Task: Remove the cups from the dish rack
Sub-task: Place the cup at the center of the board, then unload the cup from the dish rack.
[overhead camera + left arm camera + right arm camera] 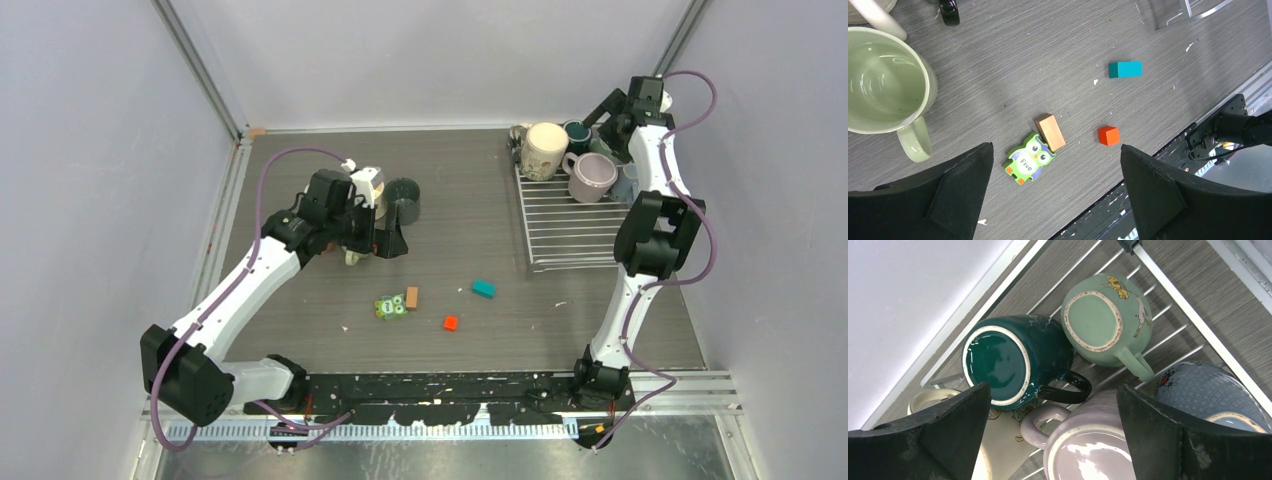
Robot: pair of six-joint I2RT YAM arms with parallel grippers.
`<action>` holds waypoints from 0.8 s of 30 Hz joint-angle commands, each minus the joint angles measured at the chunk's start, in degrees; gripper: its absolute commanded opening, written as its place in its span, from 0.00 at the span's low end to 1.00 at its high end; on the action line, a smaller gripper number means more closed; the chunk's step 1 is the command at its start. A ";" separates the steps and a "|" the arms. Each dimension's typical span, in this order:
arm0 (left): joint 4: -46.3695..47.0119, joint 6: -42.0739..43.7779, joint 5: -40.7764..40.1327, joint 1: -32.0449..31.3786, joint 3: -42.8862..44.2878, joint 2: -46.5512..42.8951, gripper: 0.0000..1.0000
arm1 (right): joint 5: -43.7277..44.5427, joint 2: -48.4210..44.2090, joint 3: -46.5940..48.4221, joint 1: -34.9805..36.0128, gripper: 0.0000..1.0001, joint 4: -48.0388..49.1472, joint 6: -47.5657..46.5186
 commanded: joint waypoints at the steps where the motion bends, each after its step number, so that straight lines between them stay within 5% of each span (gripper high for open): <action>1: 2.15 -0.39 1.20 -0.31 -0.03 -0.78 1.00 | -0.98 -0.12 2.26 -0.12 1.00 0.38 -0.02; 15: 2.56 -0.30 1.72 -0.31 -0.32 -1.28 1.00 | 9.54 -2.67 9.06 -3.24 1.00 -9.98 -2.03; 24: 2.68 -0.31 2.12 -0.83 -0.46 -1.91 1.00 | 12.40 -3.52 5.44 -4.62 1.00 -13.93 -6.26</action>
